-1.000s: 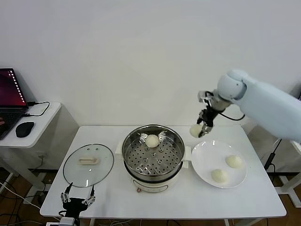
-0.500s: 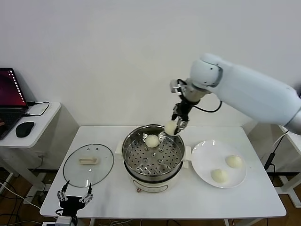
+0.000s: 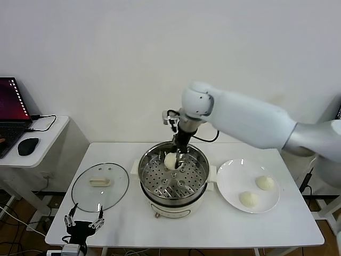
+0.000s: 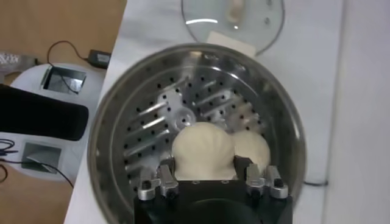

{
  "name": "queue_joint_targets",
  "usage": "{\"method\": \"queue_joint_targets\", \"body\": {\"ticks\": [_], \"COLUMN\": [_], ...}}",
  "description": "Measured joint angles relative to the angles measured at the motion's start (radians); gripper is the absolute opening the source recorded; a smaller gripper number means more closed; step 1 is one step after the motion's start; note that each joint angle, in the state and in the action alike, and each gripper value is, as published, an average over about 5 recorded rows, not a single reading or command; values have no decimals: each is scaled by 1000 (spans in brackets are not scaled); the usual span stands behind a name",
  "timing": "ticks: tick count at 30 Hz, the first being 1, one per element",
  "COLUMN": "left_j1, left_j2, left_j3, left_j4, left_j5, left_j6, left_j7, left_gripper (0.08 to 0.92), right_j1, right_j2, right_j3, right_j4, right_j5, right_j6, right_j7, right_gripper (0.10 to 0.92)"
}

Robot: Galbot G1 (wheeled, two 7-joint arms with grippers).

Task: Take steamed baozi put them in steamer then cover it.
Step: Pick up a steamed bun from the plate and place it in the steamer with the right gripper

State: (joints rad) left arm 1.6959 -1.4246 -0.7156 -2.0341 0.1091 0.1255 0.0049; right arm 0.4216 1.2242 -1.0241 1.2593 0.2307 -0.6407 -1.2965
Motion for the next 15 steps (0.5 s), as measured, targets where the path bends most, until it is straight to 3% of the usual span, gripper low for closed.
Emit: {"method": "queue_joint_targets", "body": {"ticks": [15], "left_j1": [-7], "left_j2": [0], "left_j3": [11], "left_j4": [10], "left_j5": [-2], "left_j6": [-1], "left_j7": [0], "left_gripper": [823], "right_j1": [-83], "right_j2": [123], "right_j3": [22], "right_j4": [-110], "right_j5": [-80], "right_j6": [10], "right_j7": [35], "right_gripper": [596]}}
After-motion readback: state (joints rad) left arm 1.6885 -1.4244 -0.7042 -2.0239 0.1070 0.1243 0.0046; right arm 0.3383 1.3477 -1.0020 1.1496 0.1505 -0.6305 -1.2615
